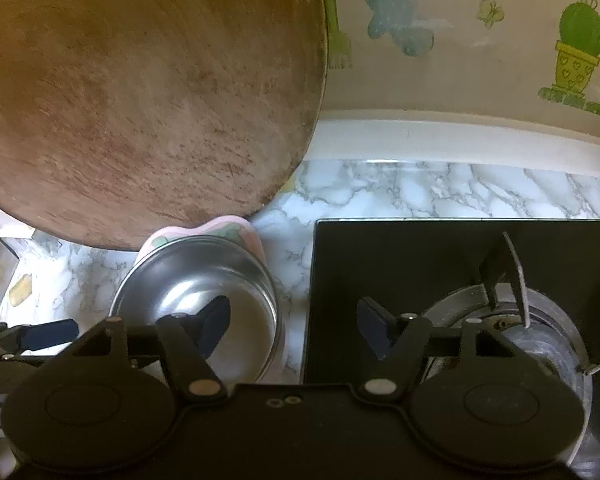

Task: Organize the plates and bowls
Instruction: 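Move both open tools to the rim of the pink-and-white steel cup, then close both tools on the steel cup rim and lift it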

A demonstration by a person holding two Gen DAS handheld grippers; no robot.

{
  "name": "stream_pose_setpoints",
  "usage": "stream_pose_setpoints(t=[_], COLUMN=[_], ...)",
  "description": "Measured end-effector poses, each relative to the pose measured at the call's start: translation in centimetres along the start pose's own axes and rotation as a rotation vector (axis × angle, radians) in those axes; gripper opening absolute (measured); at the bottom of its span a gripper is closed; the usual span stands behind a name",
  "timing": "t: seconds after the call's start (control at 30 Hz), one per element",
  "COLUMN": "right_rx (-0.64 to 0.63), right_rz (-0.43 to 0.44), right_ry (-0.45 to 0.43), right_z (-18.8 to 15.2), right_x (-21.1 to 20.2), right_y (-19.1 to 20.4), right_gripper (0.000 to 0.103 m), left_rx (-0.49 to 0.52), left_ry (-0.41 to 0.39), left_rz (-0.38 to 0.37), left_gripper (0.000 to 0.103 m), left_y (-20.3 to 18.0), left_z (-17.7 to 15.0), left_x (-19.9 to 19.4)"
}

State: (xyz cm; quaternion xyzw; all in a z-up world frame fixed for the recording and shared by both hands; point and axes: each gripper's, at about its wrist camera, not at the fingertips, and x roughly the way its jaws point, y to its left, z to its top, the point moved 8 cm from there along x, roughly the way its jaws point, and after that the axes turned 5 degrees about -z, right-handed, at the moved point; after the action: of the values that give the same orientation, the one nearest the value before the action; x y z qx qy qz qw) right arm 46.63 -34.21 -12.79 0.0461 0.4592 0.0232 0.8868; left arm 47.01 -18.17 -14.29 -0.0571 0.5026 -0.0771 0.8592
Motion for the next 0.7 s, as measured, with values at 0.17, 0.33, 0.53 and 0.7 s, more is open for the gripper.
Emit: stream_pose_setpoints(t=[0.17,0.33,0.53,0.7], right_rx=[0.0,-0.005,-0.026,-0.043], right_rz=[0.013,0.026,0.034,0.038], right_ry=[0.012,0.023,0.032,0.03], right_z=[0.0,-0.2,-0.5,-0.6], right_x=[0.7,1.3,1.6,1.7], right_y=[0.4,0.8,1.5,1.8], right_gripper=[0.059,0.051,0.04,0.03], left_rx=[-0.013,-0.02,-0.008,0.008], left_ry=[0.014,0.013,0.026,0.023], left_rz=[-0.011,-0.015,-0.012,-0.014], left_gripper=[0.058,0.042,0.028,0.015], left_y=[-0.1,-0.1,-0.5,-0.8], left_z=[0.0,0.1,-0.1,-0.1], left_x=[0.8,1.2,1.6,1.6])
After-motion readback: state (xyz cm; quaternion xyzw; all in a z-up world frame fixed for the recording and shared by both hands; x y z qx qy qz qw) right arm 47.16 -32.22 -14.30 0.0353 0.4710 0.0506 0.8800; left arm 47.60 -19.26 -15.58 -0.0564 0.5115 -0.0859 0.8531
